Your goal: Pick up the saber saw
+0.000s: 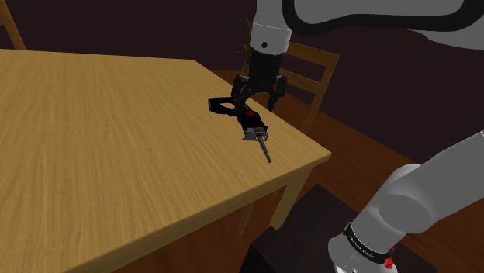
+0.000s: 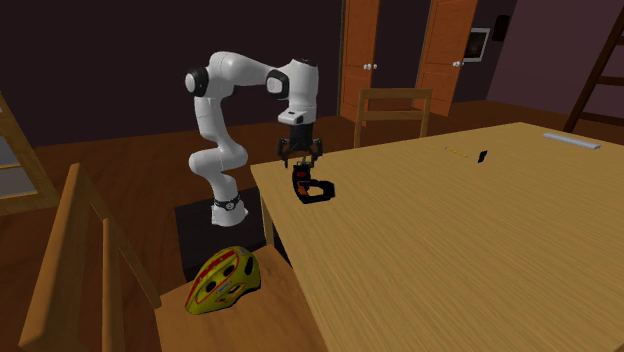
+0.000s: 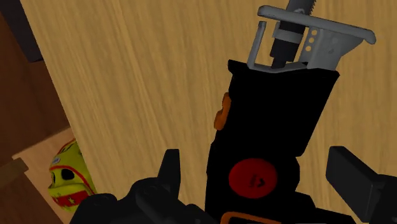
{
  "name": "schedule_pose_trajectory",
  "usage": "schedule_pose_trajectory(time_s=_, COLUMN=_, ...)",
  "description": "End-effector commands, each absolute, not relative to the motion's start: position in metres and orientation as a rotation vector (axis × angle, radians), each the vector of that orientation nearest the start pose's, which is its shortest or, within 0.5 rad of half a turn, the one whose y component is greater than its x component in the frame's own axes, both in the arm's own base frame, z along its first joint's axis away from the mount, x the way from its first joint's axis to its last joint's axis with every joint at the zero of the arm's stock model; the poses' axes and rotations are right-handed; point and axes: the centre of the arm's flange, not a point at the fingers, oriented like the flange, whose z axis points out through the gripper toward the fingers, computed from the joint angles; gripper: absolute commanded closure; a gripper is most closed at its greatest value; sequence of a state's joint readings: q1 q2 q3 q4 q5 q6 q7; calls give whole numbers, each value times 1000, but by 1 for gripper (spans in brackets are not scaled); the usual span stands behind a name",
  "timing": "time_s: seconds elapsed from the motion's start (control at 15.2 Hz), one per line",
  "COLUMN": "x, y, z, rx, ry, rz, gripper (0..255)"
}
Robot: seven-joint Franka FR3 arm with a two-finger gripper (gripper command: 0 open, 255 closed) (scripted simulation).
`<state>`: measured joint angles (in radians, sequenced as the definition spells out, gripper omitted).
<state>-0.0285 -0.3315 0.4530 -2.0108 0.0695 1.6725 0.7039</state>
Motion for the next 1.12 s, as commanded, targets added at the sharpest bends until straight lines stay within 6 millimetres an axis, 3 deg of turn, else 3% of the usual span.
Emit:
schedule_pose_trajectory(time_s=0.0, x=410, y=223, z=565, rx=-3185, ry=514, rz=-10, gripper=0)
schedule_pose_trajectory(time_s=0.33, x=410, y=223, z=536, rx=-3185, ry=514, rz=-10, gripper=0)
schedule_pose_trajectory(time_s=0.46, x=410, y=223, z=536, rx=-3185, ry=514, rz=-10, gripper=0)
schedule_pose_trajectory(time_s=0.53, x=410, y=223, z=535, rx=-3185, ry=514, rz=-10, gripper=255)
schedule_pose_trajectory(time_s=1.06, x=410, y=223, z=536, rx=-3185, ry=514, rz=-10, gripper=255)
